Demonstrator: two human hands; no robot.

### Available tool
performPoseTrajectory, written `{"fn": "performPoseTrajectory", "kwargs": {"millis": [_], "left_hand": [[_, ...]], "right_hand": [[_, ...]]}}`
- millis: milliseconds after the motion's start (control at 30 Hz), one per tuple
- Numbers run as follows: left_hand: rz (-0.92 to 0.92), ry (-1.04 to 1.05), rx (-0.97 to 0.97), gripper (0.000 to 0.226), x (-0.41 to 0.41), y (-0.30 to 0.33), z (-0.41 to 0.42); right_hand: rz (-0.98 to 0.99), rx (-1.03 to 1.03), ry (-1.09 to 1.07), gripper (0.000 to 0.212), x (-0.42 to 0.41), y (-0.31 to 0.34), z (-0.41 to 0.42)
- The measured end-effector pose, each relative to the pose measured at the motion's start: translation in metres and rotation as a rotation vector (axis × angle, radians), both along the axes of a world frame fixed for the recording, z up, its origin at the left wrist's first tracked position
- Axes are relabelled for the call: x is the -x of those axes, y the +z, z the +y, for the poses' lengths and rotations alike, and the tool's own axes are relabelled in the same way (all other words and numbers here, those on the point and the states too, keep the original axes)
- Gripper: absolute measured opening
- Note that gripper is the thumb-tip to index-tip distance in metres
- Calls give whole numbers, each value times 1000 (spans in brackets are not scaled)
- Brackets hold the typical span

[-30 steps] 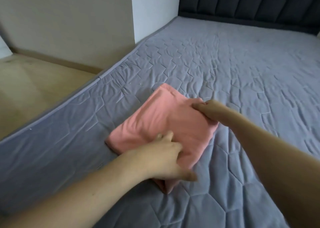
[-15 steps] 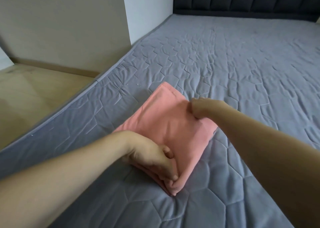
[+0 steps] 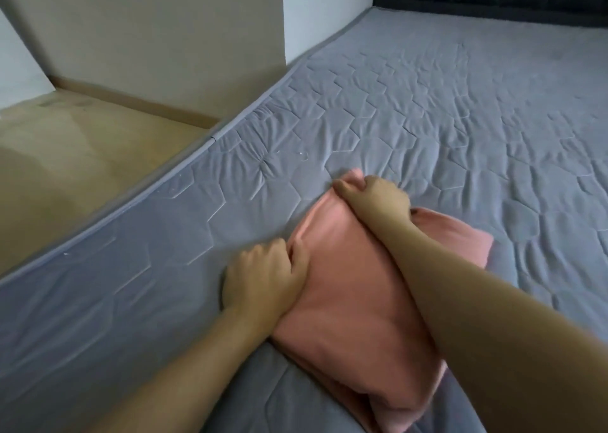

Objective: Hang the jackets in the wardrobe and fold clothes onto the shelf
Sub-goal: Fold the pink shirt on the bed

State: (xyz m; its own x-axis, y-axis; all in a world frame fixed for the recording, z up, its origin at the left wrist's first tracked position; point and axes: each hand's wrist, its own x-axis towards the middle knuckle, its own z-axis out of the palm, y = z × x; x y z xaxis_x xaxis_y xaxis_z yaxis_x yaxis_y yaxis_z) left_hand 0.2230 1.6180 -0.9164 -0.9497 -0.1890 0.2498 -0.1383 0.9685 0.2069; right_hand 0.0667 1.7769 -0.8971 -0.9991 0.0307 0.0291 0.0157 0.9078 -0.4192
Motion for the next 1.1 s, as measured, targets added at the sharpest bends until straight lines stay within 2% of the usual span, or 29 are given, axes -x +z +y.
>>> {"fn": "performPoseTrajectory", "kwargs": {"millis": [133, 267, 333, 400, 467, 567, 733, 933, 1000, 1100], "left_hand": [[24, 6, 10, 63, 18, -4, -5], [-81, -45, -72, 73, 18, -2, -7], [-220, -57, -239, 66, 18, 10, -17], [-352, -107, -537, 55, 19, 41, -24], [-379, -145, -679, 48, 19, 90, -31], [-352, -162, -601, 33, 24, 191, -60], [-264, -179, -181, 30, 22, 439, -170], [-95, 55, 122, 7, -27, 743, -336], [-8, 159, 159, 13, -47, 829, -383], [123, 315, 189, 14, -78, 933, -445]], "right_hand": [[88, 51, 13, 50, 5, -10, 4], [107, 222, 70, 43, -12, -1, 9], [55, 394, 45, 33, -18, 17, 10], [-8, 424, 11, 29, -20, 54, 10], [-56, 416, -31, 36, -21, 102, 4], [-66, 564, -92, 38, -25, 191, -21], [-61, 767, -66, 40, -37, 412, -115], [5, 950, 214, 30, -59, 720, -298], [55, 1004, 312, 19, -71, 807, -358], [123, 1058, 438, 16, -91, 909, -441]]}}
